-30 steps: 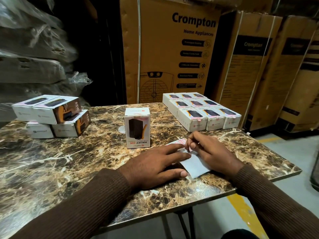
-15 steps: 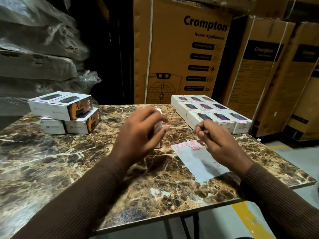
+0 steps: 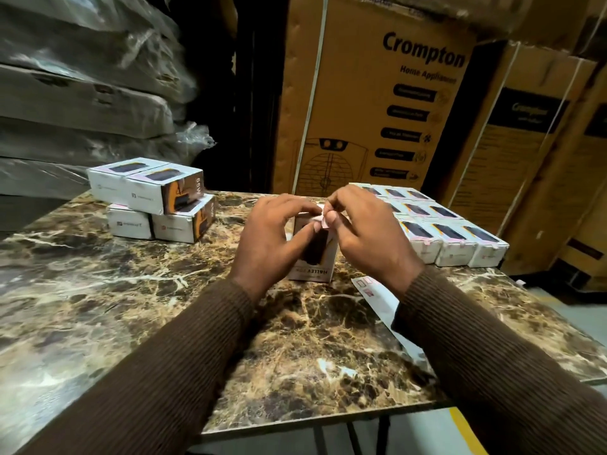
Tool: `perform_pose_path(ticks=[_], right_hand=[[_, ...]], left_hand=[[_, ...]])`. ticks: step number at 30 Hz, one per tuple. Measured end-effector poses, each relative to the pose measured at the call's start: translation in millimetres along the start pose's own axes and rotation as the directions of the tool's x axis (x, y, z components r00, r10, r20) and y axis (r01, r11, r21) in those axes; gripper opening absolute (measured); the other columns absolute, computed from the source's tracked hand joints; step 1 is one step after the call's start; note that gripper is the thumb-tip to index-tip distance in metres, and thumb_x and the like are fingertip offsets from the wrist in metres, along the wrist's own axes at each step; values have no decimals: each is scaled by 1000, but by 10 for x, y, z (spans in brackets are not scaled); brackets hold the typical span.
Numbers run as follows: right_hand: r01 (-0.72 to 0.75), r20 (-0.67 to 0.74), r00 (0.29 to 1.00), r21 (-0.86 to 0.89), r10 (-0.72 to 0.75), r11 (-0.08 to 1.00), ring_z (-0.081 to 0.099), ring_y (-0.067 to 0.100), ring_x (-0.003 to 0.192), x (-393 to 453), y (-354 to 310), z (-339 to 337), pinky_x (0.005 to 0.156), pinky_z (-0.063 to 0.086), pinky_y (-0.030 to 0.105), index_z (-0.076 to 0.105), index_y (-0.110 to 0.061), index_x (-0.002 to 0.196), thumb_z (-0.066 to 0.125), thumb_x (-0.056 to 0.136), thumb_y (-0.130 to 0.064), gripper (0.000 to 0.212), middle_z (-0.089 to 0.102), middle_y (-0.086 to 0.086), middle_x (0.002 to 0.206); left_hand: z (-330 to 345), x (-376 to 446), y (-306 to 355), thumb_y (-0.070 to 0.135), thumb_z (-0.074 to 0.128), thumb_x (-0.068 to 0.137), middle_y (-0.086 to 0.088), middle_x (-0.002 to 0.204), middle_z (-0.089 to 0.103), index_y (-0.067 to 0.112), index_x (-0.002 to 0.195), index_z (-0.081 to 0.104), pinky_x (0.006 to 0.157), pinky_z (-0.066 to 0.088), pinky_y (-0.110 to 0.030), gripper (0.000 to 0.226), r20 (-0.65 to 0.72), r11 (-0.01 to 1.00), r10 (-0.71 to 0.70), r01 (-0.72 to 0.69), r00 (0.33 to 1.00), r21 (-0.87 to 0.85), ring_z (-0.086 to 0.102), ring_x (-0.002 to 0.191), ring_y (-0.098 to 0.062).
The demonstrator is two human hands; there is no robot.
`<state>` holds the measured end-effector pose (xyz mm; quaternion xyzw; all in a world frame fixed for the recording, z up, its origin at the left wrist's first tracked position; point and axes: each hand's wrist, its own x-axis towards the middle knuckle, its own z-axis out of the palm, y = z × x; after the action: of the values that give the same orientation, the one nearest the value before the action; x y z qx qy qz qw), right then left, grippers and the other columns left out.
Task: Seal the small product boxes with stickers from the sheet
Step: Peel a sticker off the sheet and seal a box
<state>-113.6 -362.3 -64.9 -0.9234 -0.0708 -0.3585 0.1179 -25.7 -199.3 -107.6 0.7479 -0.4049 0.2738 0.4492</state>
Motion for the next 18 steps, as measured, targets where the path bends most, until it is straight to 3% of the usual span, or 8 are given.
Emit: perform_pose_path(ticks=[6,12,18], right_hand=[[-28,-40,999,-60,26,998,50,16,90,-3,-7,58,73,36,33,51,-26,96,54,100,-24,5,56,-7,95],[-69,-96,994,-96,60,993,45,15,91,-38,-47,149,74,29,28,54,-20,98,56,102,-20,4,52,-6,97],[-104,-128,988,-108,90,989,48,16,92,-45,-52,165,73,36,34,57,-19,99,56,102,-21,4,55,-5,98]], left_hand=[[16,22,20,33,72,96,17,118,69,28,122,73,93,33,-14,27,2,999,-35,35,999,-26,56,115,-10],[-3,26,-27,28,75,94,18,118,69,29,122,72,101,48,-40,28,12,995,-60,60,998,-77,57,117,-11],[4,26,-25,21,62,103,17,117,68,29,122,71,99,48,-39,22,22,990,-67,69,998,-124,55,118,-11]])
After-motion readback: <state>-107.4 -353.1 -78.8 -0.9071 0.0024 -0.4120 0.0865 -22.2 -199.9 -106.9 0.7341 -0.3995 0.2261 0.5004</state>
